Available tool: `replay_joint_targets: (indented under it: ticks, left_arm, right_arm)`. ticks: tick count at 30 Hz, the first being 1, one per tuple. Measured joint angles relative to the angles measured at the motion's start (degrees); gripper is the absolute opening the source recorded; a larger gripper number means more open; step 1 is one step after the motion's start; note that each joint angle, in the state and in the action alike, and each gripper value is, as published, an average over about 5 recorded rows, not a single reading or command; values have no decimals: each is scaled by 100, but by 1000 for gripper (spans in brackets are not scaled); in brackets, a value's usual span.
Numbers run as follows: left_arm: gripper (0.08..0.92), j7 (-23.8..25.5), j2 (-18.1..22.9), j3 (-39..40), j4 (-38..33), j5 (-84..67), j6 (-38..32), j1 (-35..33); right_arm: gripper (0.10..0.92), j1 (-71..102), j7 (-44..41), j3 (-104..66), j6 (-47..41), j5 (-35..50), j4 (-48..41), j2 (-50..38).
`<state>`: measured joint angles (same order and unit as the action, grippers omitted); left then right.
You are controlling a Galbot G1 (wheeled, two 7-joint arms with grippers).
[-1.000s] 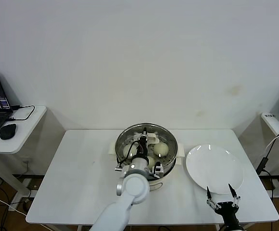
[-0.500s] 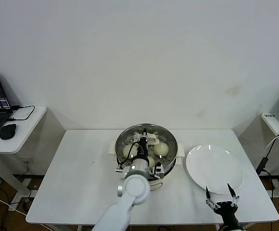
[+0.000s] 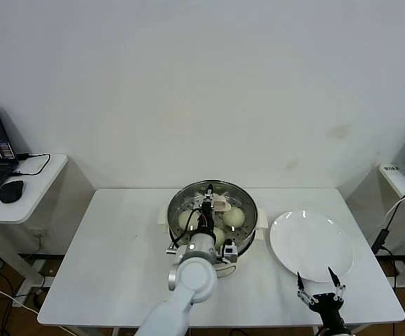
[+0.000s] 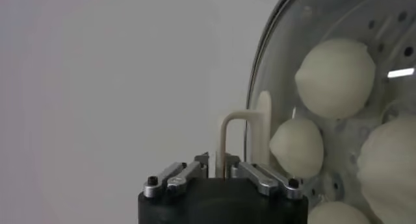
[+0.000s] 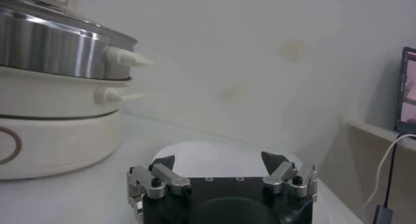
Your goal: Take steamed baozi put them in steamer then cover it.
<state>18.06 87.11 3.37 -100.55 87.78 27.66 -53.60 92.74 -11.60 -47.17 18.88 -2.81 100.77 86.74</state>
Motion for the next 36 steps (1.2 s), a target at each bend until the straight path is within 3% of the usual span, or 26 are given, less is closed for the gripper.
replay_joint_targets:
  ticks: [13, 18, 23, 29, 36]
  left_arm:
    - [798, -201, -471, -146, -1191, -669, -112, -786]
    - [822, -506, -857, -457, -2016, -1643, -173, -1420]
    - [823, -1247, -1288, -1161, -2628, -3312, -607, -2286]
    - [823, -2120, -1558, -2254, -2826, -5623, -1546, -3355]
    - [823, -2599, -1636, -2892, -2789, -7909, -2547, -4480]
  right_arm:
    - [822, 45, -13, -14, 29, 52, -23, -85]
    - [823, 93, -33, -32, 34, 121, -12, -172]
    - [823, 124, -57, -38, 12, 199, 13, -230]
    - [823, 185, -82, -16, -35, 296, 64, -315]
    - [823, 375, -94, 49, -132, 560, 210, -506]
